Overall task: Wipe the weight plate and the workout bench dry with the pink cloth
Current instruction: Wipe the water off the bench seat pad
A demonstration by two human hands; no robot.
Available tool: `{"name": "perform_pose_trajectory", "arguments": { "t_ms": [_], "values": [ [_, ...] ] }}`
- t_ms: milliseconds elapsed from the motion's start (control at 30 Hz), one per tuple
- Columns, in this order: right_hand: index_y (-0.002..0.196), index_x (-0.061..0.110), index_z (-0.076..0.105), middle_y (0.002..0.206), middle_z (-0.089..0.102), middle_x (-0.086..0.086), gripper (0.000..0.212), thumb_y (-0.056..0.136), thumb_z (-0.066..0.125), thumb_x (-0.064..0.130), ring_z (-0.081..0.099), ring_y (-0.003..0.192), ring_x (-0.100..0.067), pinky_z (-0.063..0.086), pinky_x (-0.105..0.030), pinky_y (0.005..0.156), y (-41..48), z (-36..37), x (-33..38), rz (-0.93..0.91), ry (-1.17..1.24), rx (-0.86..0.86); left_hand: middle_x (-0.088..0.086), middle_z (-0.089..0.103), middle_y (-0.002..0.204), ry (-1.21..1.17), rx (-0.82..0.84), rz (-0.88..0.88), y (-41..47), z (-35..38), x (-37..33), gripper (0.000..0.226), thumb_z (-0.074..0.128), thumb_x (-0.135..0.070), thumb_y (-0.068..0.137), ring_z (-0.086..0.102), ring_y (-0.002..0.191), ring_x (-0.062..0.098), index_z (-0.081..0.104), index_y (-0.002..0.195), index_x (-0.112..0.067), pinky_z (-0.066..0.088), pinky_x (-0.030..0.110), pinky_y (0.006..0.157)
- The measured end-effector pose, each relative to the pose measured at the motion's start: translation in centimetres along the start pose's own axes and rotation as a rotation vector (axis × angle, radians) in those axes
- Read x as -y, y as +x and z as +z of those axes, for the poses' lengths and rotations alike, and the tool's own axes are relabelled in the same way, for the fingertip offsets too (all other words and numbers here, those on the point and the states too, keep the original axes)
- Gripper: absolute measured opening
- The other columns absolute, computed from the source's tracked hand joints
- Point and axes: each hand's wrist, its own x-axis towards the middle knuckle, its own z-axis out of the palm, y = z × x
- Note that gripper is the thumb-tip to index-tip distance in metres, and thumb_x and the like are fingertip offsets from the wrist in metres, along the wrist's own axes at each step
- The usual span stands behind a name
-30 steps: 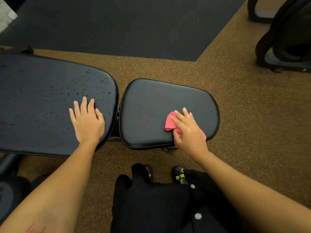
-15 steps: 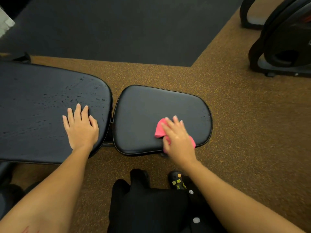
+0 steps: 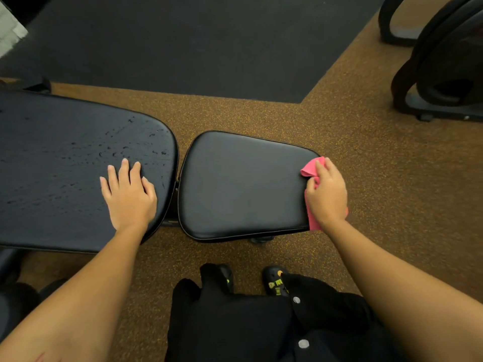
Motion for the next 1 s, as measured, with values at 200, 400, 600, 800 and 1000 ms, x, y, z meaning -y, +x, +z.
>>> {"name": "perform_pose_trajectory", "arguments": {
  "t_ms": [200,400,600,800,1000],
  "values": [
    [0.134,0.008,0.05,0.146,0.041,-0.011,0.045,0.089,0.048,0.007,0.033,0.137,-0.028,0.027,-0.036,0.113,0.2,0.1,-0.1,-0.135,-0.007,0.068,0.018,0.04,0.144,-0.001,0.002,0.005,0.0,0.0,0.1,0.041,0.04,-0.018,0.096,0.026,0.137,0.041,0.046,0.134,-0.004,0.014,0.053,0.113],
    [0.126,0.003,0.056,0.137,0.049,-0.015,0.038,0.09,0.044,0.008,0.043,0.126,-0.029,0.03,-0.03,0.104,4.0,-0.9,-0.3,0.08,0.042,0.043,0.018,0.041,0.143,0.0,-0.005,0.008,-0.1,0.0,0.0,0.043,0.036,-0.021,0.094,0.027,0.136,0.041,0.047,0.133,-0.004,0.015,0.054,0.112],
    [0.128,0.002,0.055,0.138,0.048,-0.018,0.045,0.083,0.051,0.001,0.043,0.129,-0.035,0.032,-0.043,0.11,2.8,0.5,0.0,-0.173,-0.009,0.068,0.018,0.042,0.143,0.005,-0.007,0.002,0.1,-0.1,0.0,0.047,0.032,-0.025,0.093,0.028,0.136,0.04,0.048,0.133,-0.005,0.016,0.053,0.112],
    [0.131,0.004,0.053,0.143,0.044,-0.013,0.044,0.087,0.05,0.003,0.038,0.133,-0.031,0.027,-0.039,0.113,1.1,0.3,-0.4,-0.048,0.06,0.004,0.017,0.042,0.143,0.01,0.014,0.001,0.0,-0.1,0.1,0.048,0.031,-0.026,0.093,0.027,0.136,0.039,0.047,0.133,-0.005,0.016,0.052,0.113],
    [0.132,0.002,0.051,0.144,0.042,-0.014,0.044,0.088,0.048,0.003,0.036,0.135,-0.029,0.024,-0.037,0.113,0.2,0.3,0.0,0.077,0.096,-0.065,0.018,0.041,0.143,-0.006,0.021,0.009,0.0,-0.2,0.2,0.041,0.043,-0.018,0.095,0.027,0.136,0.04,0.047,0.133,-0.004,0.016,0.053,0.112]
  ]
}}
